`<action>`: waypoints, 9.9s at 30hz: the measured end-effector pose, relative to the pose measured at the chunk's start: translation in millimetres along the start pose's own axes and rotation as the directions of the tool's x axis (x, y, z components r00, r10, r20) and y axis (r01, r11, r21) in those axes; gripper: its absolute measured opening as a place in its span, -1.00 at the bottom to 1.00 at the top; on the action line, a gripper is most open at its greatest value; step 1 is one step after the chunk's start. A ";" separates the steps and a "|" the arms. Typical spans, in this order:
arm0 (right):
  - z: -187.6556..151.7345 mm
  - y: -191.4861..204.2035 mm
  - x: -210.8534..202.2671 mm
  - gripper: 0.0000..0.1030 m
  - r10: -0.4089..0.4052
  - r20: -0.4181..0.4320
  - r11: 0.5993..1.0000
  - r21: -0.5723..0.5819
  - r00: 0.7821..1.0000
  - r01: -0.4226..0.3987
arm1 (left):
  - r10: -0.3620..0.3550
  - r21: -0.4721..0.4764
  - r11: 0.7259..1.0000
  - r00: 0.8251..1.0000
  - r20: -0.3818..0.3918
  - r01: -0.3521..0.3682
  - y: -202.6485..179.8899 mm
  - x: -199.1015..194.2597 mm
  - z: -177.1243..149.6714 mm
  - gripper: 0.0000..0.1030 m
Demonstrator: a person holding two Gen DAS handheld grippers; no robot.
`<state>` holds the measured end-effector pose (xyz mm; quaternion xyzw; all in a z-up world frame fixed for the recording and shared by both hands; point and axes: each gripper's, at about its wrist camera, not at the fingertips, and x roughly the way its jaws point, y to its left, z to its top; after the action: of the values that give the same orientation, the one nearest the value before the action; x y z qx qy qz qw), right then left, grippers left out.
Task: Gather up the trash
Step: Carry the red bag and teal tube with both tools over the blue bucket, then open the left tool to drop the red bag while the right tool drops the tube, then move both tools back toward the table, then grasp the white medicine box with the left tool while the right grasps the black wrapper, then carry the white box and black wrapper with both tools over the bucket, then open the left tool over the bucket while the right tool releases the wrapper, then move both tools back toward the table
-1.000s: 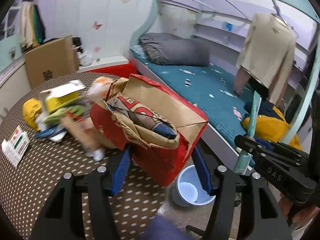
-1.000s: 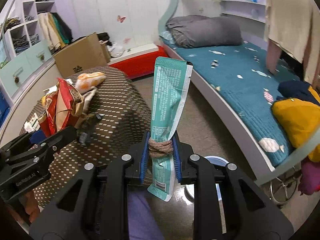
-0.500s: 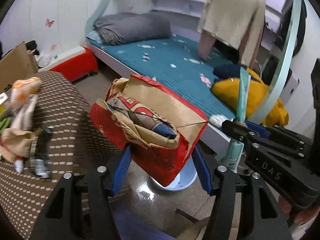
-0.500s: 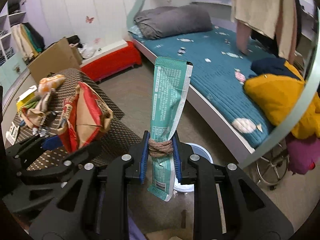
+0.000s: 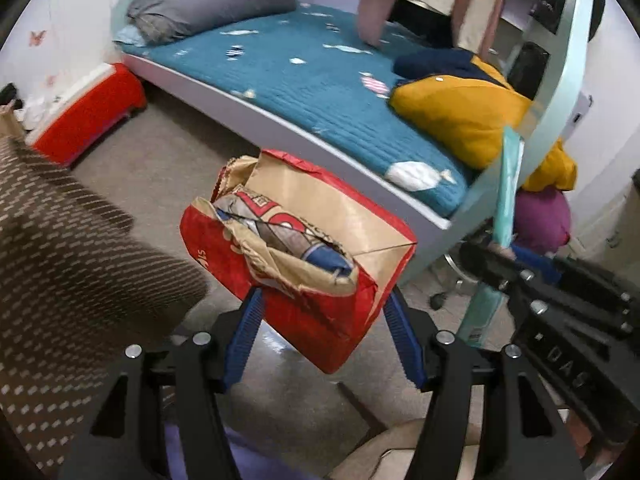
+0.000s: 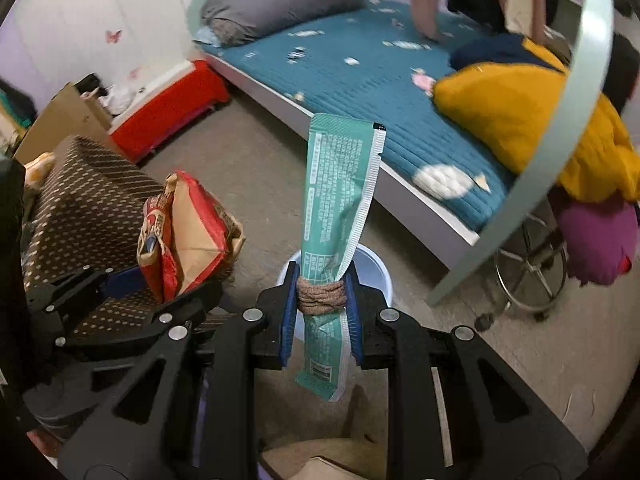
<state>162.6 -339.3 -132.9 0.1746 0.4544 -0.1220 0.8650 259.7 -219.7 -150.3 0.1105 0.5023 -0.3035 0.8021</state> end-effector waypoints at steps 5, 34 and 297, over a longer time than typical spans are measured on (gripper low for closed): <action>0.2 -31.2 3.7 -0.57 -0.050 -0.019 0.995 0.080 0.999 0.052 | 0.028 0.044 0.999 0.999 0.024 -0.029 -13.7 17.4 9.2 0.63; 25.8 37.5 86.9 0.75 -0.056 -0.110 0.995 -0.088 0.992 0.046 | 0.136 -0.135 0.980 0.989 -0.062 -0.143 88.7 24.0 -11.9 0.64; 11.8 97.0 -38.0 0.50 0.088 0.045 0.988 -0.132 0.995 -0.082 | 0.206 -0.118 0.976 0.958 0.200 -0.185 87.2 -133.4 -30.5 0.48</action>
<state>186.1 -254.0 -76.7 0.1340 0.4314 -0.0597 0.8901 247.7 -85.8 -59.3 0.0873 0.4153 -0.2077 0.8813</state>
